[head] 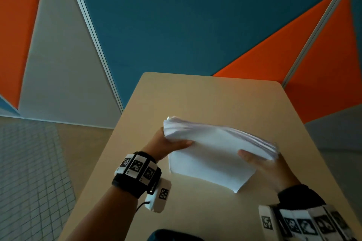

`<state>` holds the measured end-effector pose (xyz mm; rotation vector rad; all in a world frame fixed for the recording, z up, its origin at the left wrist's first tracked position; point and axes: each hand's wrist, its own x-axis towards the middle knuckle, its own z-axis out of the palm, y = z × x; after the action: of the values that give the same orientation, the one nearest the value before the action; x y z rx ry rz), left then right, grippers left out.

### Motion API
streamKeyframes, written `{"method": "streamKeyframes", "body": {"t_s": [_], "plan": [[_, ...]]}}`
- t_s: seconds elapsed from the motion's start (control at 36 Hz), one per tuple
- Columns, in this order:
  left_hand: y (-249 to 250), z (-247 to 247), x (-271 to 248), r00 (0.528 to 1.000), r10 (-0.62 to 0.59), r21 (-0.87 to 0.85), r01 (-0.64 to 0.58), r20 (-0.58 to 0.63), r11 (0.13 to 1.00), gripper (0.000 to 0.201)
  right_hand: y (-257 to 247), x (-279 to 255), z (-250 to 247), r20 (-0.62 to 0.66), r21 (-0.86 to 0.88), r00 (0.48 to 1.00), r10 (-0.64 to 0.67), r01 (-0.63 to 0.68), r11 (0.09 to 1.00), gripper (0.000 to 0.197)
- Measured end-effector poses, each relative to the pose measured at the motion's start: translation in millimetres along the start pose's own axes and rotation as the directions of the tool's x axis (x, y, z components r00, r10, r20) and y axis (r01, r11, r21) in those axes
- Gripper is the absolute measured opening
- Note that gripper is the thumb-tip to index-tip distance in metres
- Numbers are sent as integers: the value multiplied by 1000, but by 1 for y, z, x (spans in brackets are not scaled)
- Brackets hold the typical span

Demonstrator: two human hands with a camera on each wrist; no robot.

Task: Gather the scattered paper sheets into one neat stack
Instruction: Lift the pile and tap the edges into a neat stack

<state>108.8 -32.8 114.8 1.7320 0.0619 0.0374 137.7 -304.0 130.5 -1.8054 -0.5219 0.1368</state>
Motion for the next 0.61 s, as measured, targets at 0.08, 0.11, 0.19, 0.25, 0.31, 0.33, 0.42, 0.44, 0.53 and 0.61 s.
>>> {"method": "streamKeyframes", "body": {"t_s": [0.08, 0.11, 0.19, 0.25, 0.31, 0.33, 0.42, 0.44, 0.53, 0.61], "plan": [[11, 1, 2, 1000, -9, -113, 10, 2, 994, 38, -6, 4, -2, -33, 21, 998, -59, 59, 998, 35], [13, 0, 3, 1000, -5, -138, 4, -3, 990, 35, -9, 5, -4, -59, 38, 996, -63, 65, 997, 33], [8, -4, 5, 1000, -12, -141, 14, 14, 990, 31, -8, 2, -7, -14, 94, 1000, 10, -9, 996, 32], [0, -2, 4, 996, -65, -64, 69, 66, 996, 47, 3, 0, -4, 82, 77, 985, 152, -159, 984, 38], [-8, 3, 1, 979, -144, 38, 140, 142, 989, 57, 16, -3, 2, 120, 49, 953, 279, -286, 957, 35], [-11, 5, -1, 971, -169, 57, 162, 168, 985, 58, 21, -4, 4, 112, 36, 944, 311, -317, 948, 38], [-12, 7, -3, 968, -199, 49, 194, 155, 980, 56, 22, -7, 3, 63, 5, 936, 348, -349, 937, 39], [-11, 6, -3, 970, -198, 35, 195, 138, 980, 54, 22, -8, 1, 50, 10, 935, 350, -351, 936, 38], [-12, 3, -1, 975, -197, 11, 196, 99, 980, 52, 21, -7, -2, 38, 78, 937, 347, -349, 934, 33], [-28, 5, -4, 960, -251, 90, 241, 127, 966, 63, 29, -11, 5, 128, -10, 898, 420, -423, 906, 38]]}}
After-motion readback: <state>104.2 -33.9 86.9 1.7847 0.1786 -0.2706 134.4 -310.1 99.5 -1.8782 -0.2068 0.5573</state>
